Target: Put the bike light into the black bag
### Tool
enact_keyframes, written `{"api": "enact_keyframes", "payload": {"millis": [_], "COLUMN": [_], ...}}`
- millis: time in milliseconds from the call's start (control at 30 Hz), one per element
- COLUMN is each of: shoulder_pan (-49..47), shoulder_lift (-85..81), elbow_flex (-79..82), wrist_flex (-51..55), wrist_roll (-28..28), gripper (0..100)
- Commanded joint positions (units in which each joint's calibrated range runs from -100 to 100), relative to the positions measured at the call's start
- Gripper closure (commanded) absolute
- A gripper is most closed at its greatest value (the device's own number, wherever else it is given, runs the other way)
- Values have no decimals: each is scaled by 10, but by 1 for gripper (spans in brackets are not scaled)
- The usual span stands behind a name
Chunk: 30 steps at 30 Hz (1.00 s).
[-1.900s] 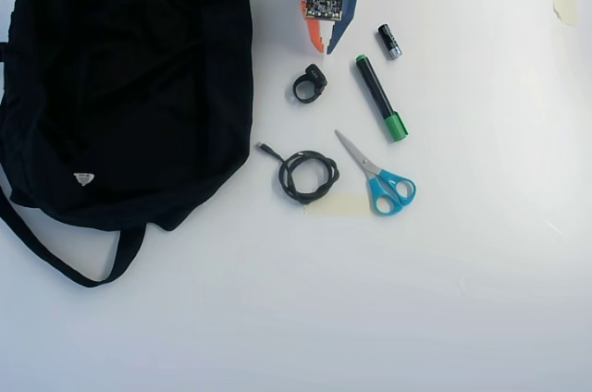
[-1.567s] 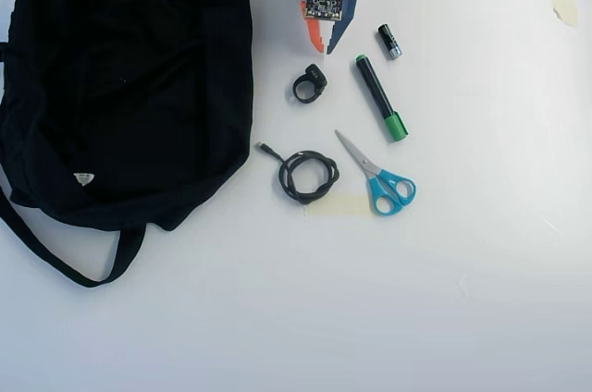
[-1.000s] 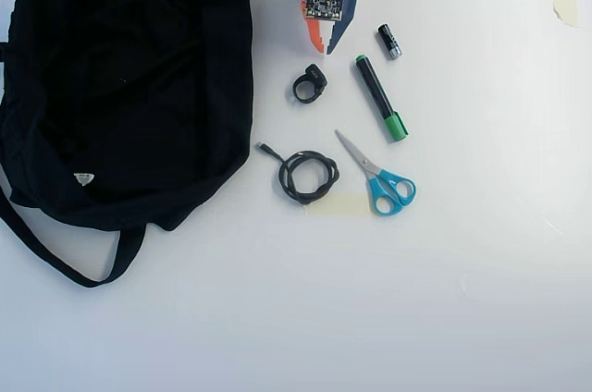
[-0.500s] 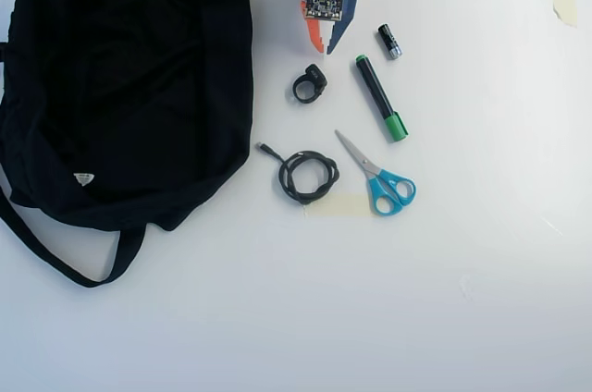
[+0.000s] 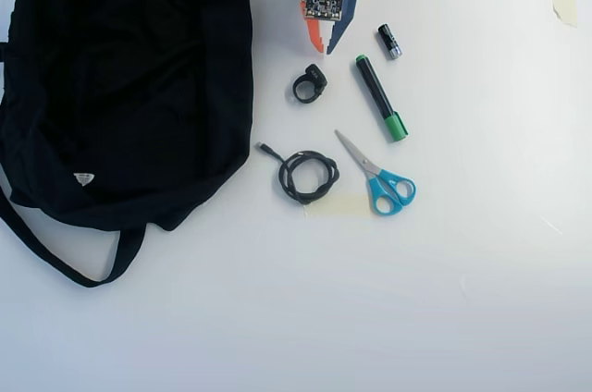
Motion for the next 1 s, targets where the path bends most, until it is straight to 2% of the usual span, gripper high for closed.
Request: {"api": "enact_keyframes", "payload": {"millis": [0,133,200,467,767,833,967], "shoulder_pan": [-1,-1,-1,-22,-94,-95,-91], "shoulder_lift": [-7,-3,11,172,449,514,643], "elbow_flex": [20,14,-10,-135,-284,-344,-509], "wrist_flex": [3,1,-35,-312,-692,-736,-747], "wrist_roll": [0,1,1,-5,-4,-4,-2], "gripper": [98,98,98,98,98,98,98]}}
